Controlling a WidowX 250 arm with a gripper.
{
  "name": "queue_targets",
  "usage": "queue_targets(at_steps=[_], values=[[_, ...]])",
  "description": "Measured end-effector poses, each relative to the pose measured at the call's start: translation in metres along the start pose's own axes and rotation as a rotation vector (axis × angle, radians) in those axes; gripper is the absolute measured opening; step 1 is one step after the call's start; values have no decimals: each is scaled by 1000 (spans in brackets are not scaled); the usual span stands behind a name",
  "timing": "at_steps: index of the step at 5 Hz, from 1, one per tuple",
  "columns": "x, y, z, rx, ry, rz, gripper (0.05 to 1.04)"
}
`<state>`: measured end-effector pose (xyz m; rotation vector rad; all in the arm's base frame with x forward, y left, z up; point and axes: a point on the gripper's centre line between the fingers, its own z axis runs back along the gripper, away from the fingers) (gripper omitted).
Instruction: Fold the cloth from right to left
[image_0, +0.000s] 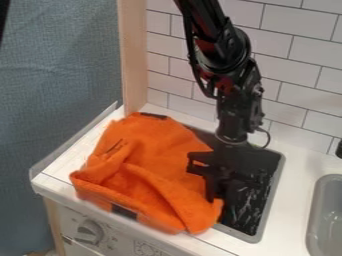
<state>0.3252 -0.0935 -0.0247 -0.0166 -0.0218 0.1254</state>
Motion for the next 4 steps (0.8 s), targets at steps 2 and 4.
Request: queue_targets(at_steps=[2, 4], values=[[0, -38, 12, -82, 2, -70, 73], [10, -36, 41, -109, -21, -115, 69]])
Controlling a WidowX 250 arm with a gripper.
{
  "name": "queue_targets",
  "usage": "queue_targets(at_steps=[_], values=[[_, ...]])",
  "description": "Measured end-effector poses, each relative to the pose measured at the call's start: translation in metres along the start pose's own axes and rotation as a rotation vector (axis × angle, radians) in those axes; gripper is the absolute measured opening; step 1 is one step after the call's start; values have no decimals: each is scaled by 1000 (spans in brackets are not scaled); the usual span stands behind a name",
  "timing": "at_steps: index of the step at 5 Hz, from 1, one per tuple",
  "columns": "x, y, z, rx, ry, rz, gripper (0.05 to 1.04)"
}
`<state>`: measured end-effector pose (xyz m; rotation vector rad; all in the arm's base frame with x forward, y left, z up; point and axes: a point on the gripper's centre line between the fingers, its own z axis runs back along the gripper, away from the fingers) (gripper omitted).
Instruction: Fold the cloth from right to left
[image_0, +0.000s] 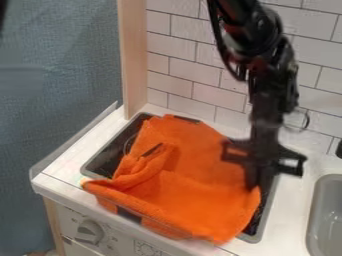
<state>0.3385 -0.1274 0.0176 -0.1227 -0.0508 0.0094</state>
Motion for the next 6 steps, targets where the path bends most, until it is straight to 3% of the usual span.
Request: queue_targets(at_steps=[2, 4, 5, 6], values=[[23, 68, 35, -14, -80, 107, 69], [25, 118, 43, 37, -86, 139, 69], [17, 143, 33, 73, -52, 147, 100], [11, 160, 22, 105, -12, 169, 285]])
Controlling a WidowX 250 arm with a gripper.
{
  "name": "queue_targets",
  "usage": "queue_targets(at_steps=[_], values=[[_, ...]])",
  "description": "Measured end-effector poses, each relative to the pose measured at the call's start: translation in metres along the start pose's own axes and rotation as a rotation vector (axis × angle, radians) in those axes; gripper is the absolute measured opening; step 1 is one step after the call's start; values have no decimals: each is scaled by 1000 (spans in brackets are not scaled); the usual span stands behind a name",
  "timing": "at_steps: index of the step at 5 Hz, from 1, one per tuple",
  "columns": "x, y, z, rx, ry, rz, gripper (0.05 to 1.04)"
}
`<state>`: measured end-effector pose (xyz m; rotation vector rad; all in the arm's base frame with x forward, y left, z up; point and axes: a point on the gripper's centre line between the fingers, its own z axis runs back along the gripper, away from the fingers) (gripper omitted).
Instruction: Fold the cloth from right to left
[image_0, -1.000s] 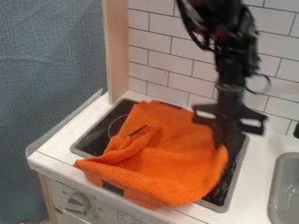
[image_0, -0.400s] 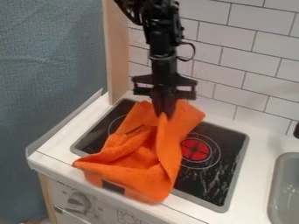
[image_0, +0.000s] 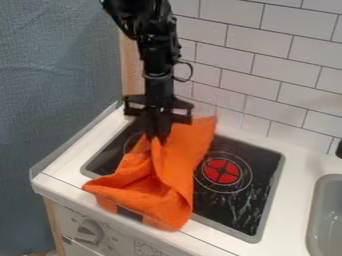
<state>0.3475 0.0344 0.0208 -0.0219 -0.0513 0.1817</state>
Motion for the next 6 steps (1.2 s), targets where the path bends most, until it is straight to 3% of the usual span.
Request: queue_targets(at_steps=[2, 3, 4, 6], values=[[-2, 9, -3, 18, 17, 43, 886], [-4, 9, -2, 19, 27, 57, 1021], [-5, 10, -2, 22, 36, 70, 1005], [-3, 2, 39, -25, -28, 64, 999]])
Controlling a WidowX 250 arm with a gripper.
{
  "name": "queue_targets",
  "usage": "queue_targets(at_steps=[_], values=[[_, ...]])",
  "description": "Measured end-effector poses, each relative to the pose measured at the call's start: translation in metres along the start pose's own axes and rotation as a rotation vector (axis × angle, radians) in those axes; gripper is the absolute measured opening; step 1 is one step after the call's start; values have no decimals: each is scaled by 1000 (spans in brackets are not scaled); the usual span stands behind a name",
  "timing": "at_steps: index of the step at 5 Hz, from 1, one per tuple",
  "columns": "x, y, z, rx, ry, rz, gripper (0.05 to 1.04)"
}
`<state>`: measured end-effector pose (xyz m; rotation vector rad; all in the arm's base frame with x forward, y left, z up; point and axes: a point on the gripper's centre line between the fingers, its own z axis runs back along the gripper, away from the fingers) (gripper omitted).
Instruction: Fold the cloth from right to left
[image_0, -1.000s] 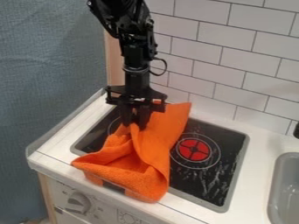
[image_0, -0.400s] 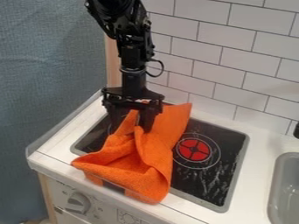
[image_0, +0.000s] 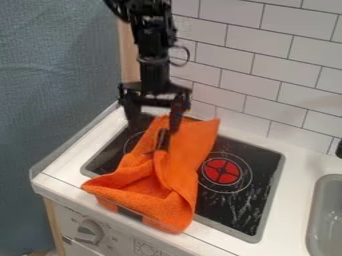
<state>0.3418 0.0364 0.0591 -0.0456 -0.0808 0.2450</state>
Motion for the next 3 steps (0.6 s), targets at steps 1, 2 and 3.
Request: queue_targets(at_steps=[1, 2, 3], values=[[0, -5, 33, -31, -74, -19, 999], [-6, -7, 48, -49, -114, -45, 999], [-6, -7, 49, -49, -117, -50, 999]])
